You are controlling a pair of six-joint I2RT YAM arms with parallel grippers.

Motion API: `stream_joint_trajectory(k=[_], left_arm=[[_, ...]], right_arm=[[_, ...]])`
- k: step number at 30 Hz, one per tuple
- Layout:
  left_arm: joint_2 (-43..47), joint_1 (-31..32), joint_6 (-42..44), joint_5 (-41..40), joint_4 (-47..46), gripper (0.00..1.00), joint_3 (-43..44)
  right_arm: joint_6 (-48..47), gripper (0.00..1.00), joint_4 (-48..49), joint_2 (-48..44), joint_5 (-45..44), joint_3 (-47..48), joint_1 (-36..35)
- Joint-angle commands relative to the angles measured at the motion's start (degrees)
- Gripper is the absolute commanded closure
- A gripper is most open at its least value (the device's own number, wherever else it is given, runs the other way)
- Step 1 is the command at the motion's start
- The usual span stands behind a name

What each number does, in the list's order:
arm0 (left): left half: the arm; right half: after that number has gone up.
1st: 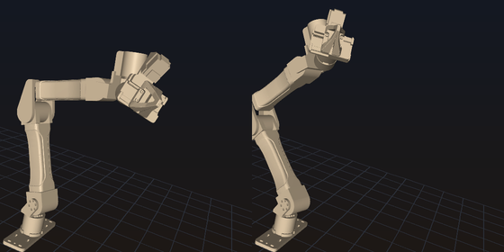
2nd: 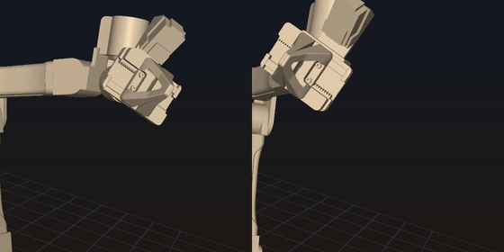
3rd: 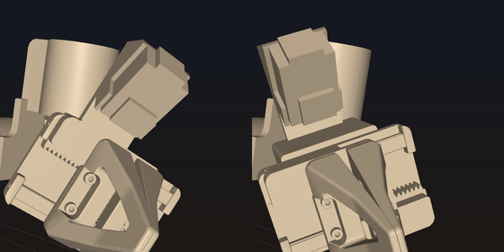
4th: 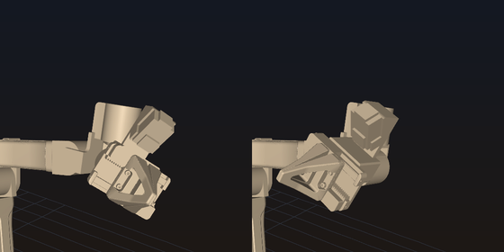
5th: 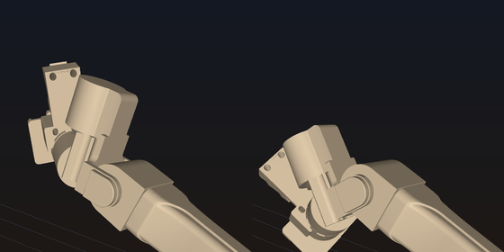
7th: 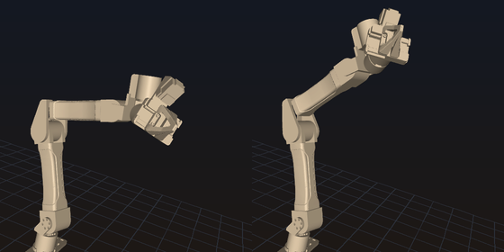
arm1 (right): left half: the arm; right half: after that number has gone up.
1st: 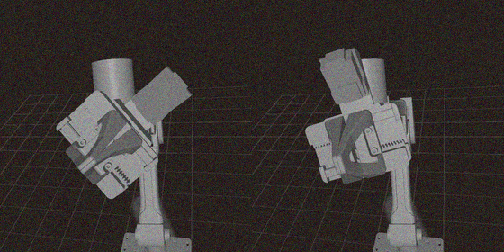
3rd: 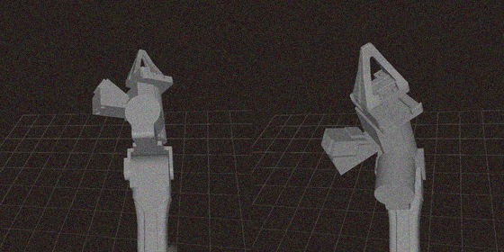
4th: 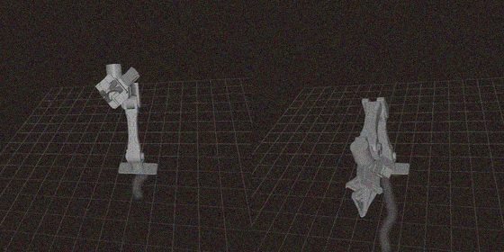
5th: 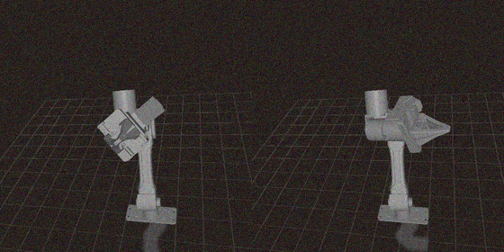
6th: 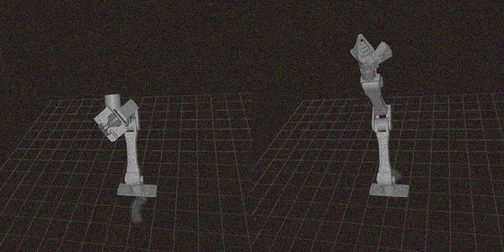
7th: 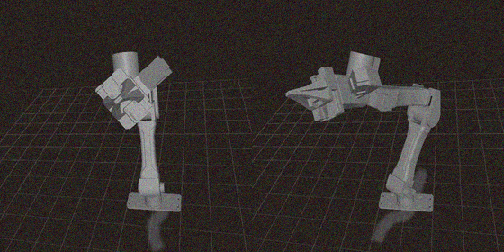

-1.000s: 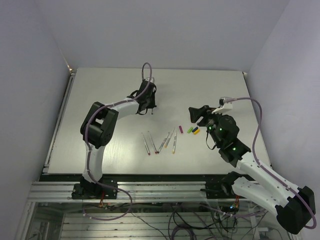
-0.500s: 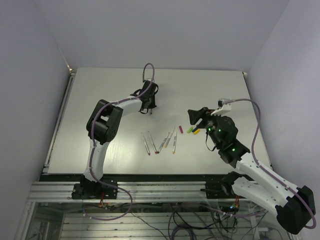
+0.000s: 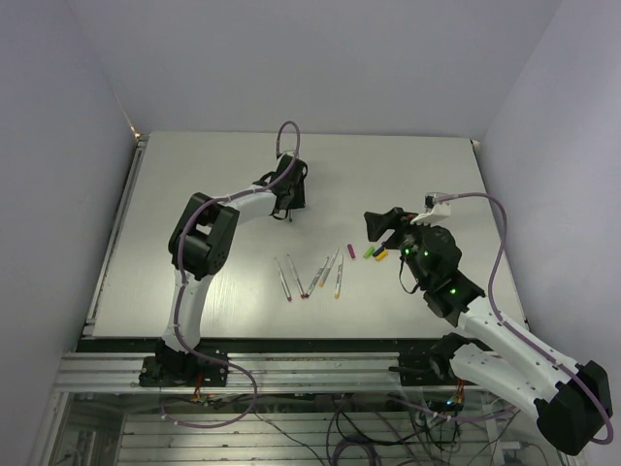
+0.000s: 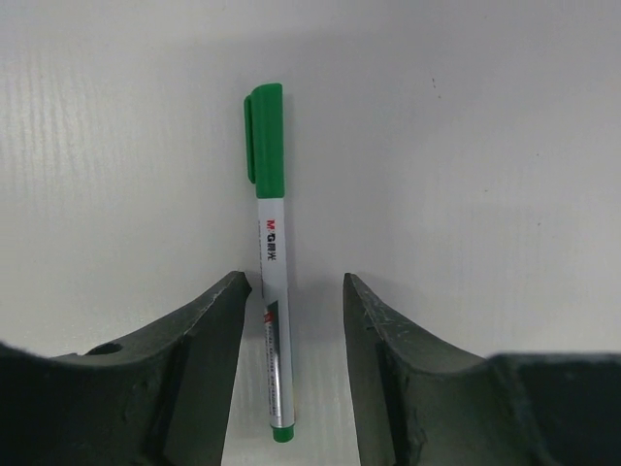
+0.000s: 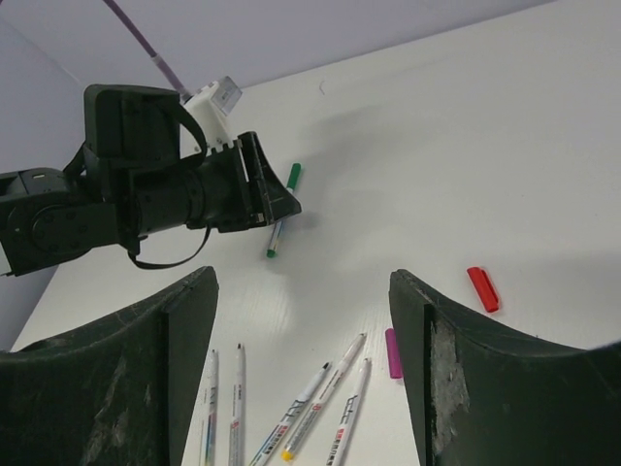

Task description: Insert the pens into the pen caps

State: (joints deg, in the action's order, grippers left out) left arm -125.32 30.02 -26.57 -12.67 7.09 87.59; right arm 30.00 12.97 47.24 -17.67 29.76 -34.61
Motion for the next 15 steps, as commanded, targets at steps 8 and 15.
stream_joint_trajectory(k=[8, 15], left_arm=[[5.65, -1.19, 0.99, -6.14, 2.95, 0.37, -1.2], [16.52, -1.19, 0.39, -6.51, -0.14, 0.36, -10.69]], right_arm=[[2.84, 0.2, -0.21, 1.65, -5.56, 2.89, -0.03], [2.69, 0.25, 0.87, 0.59, -7.67, 1.89, 0.85]])
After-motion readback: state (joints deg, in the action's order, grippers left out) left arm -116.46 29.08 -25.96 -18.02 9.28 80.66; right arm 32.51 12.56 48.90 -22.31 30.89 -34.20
